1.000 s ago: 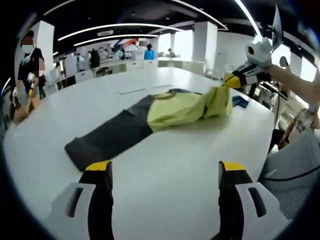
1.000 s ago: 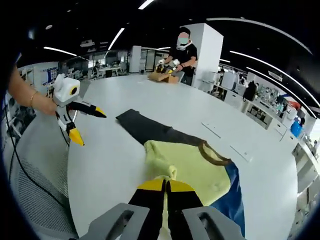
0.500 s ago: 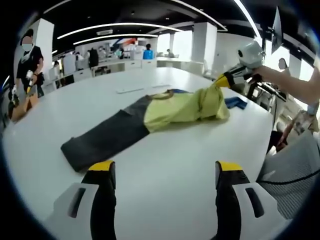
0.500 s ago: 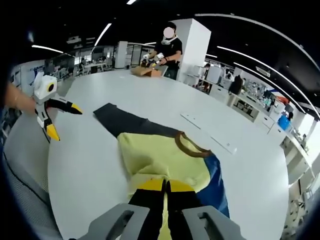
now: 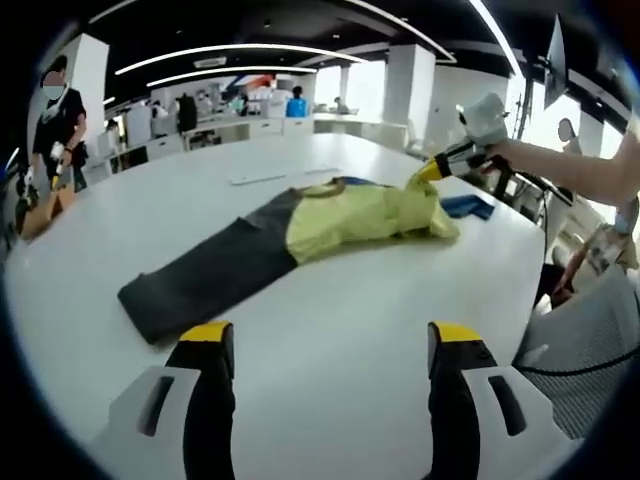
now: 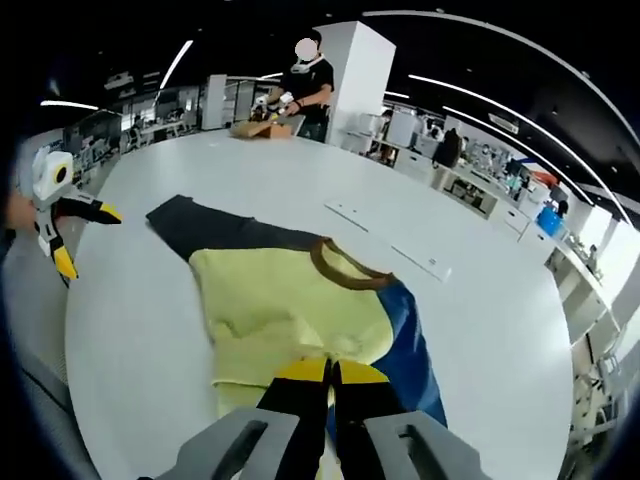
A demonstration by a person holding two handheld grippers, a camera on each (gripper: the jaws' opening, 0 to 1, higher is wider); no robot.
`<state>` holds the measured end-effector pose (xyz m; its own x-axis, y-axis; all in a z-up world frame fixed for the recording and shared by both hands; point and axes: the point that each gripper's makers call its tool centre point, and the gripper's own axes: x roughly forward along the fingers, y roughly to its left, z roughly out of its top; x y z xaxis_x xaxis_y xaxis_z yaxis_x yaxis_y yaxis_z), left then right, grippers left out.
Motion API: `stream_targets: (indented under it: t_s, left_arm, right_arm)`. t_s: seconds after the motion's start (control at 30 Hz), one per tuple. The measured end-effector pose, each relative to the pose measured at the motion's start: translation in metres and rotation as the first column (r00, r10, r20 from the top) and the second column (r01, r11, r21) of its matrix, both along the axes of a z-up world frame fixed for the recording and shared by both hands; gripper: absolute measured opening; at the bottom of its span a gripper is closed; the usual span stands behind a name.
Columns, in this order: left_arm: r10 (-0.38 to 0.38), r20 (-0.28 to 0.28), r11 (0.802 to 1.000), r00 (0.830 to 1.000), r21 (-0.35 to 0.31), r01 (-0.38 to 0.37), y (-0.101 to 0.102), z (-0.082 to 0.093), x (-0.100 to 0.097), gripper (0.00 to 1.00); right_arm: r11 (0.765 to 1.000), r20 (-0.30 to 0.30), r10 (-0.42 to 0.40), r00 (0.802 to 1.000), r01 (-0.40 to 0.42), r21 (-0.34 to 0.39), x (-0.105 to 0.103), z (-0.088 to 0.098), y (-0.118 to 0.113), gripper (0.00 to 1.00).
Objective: Fold the garment on the visible template until the final outline fits inside the template.
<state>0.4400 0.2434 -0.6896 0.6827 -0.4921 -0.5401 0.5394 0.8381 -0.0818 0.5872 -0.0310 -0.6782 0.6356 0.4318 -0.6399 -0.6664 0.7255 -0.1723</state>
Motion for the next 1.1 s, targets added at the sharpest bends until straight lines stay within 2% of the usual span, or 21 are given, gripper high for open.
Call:
stream_targets:
  t_s: [0.07,0.23,0.7,0.8,0.87,1.1]
  left_arm:
    - [-0.004,-0.002,1.000,1.000,0.000,0.004,-0.002,-0.001,0.001,0.75]
    - [-0.011,-0.005,1.000,1.000,-0.006,0.011,-0.007,-0.002,0.002,0.74]
    - [-0.007,-0.020,0.999,1.000,-0.035,0.007,-0.018,-0.006,0.009,0.70]
    - [-0.007,-0.021,0.999,1.000,-0.041,0.006,-0.022,-0.006,0.010,0.69]
    - [-0.004,-0.020,0.999,1.000,-0.052,0.003,-0.025,-0.006,0.012,0.68]
    - [-0.008,-0.011,0.997,1.000,-0.073,0.007,-0.041,-0.005,0.021,0.67]
  right_arm:
    - [1.000,0.009,-0.017,1.000,0.017,0.002,0.005,-0.001,0.000,0.00]
    - [0.998,-0.018,-0.064,0.998,0.064,0.001,0.015,-0.015,-0.002,0.00]
    - [0.994,-0.097,-0.110,0.989,0.111,0.006,0.022,-0.045,-0.009,0.00]
    - [0.993,-0.102,-0.112,0.989,0.115,0.023,0.020,-0.046,-0.008,0.00]
    - [0.988,-0.117,-0.131,0.985,0.138,0.061,0.020,-0.043,-0.008,0.00]
    - [0.980,-0.125,-0.139,0.982,0.155,0.122,0.016,-0.028,-0.010,0.03]
